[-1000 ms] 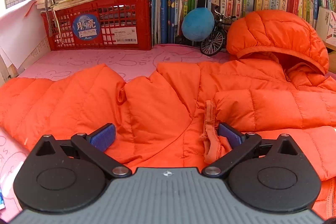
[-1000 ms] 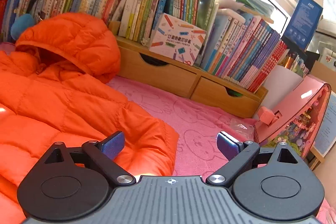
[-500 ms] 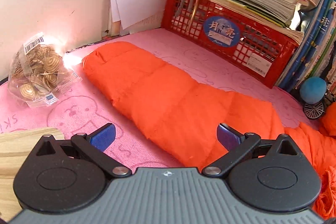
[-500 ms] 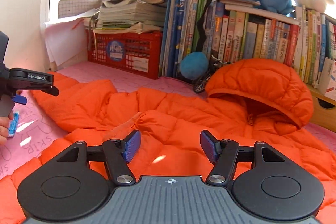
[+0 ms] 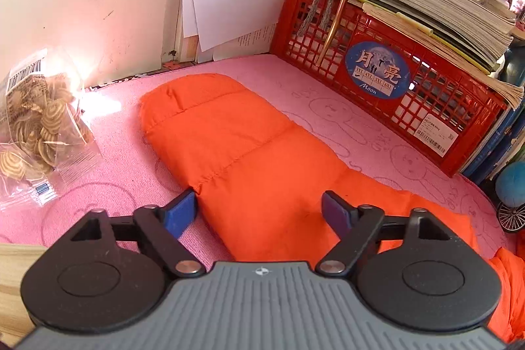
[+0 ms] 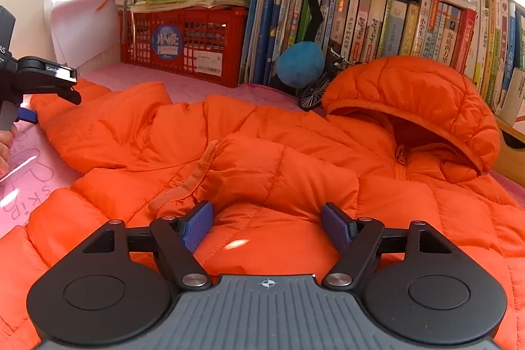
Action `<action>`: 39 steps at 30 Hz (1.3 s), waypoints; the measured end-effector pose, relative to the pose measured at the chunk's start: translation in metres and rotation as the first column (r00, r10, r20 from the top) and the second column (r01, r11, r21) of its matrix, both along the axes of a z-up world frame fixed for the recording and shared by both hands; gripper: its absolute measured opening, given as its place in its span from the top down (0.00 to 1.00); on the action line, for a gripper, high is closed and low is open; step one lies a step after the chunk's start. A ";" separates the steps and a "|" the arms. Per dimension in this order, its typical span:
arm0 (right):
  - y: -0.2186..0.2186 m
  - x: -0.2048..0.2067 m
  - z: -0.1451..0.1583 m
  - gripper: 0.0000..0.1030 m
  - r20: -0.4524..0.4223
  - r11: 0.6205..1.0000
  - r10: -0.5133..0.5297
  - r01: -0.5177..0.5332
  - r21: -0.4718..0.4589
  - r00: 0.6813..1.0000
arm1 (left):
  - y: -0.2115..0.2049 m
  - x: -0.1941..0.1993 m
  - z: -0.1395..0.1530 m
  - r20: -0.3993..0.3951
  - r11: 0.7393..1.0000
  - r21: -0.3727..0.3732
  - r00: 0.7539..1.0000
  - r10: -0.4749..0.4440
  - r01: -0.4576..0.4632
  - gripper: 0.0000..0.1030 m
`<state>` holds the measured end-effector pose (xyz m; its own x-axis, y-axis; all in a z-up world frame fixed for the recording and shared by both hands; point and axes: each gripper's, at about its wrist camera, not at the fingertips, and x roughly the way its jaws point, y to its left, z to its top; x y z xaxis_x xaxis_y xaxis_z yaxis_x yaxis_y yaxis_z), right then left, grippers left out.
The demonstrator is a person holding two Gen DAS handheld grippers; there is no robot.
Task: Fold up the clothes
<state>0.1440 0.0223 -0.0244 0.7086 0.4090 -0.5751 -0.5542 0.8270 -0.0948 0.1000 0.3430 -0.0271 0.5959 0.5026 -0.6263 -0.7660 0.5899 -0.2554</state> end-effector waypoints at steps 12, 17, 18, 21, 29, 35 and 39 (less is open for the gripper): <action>-0.006 0.009 0.000 0.22 -0.048 0.999 -0.014 0.016 0.045 0.999 | -0.035 -0.009 0.044 0.206 0.987 0.062 0.965 -0.161 0.151 0.90; -0.031 0.006 0.010 0.21 -0.056 0.982 -0.047 0.056 0.182 0.997 | -0.085 -0.008 0.081 0.235 0.938 0.182 0.913 -0.334 0.296 0.98; -0.044 0.005 0.015 0.21 -0.061 0.972 -0.058 0.071 0.223 0.996 | -0.097 -0.008 0.087 0.238 0.921 0.210 0.896 -0.375 0.329 0.98; -0.084 0.002 0.029 0.20 -0.059 0.939 -0.110 0.124 0.320 0.992 | -0.141 -0.007 0.102 0.224 0.852 0.283 0.834 -0.505 0.440 0.97; -0.159 0.004 0.013 0.14 -0.116 0.873 -0.255 0.280 0.400 0.960 | -0.172 0.001 0.079 0.138 0.873 0.259 0.879 -0.456 0.412 0.73; -0.150 0.000 0.002 0.10 -0.101 0.890 -0.248 0.268 0.368 0.963 | -0.063 -0.006 0.053 0.087 1.000 0.007 0.996 -0.020 0.020 0.49; -0.148 0.001 0.001 0.09 -0.107 0.895 -0.242 0.264 0.359 0.964 | -0.028 -0.016 0.038 0.090 0.994 -0.064 0.991 0.099 -0.093 0.11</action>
<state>0.1446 -0.1257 -0.0236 0.7862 0.4099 -0.4625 -0.3167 0.9099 0.2681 0.0842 0.3146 0.0110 0.6037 0.5241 -0.6007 -0.7897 0.4965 -0.3604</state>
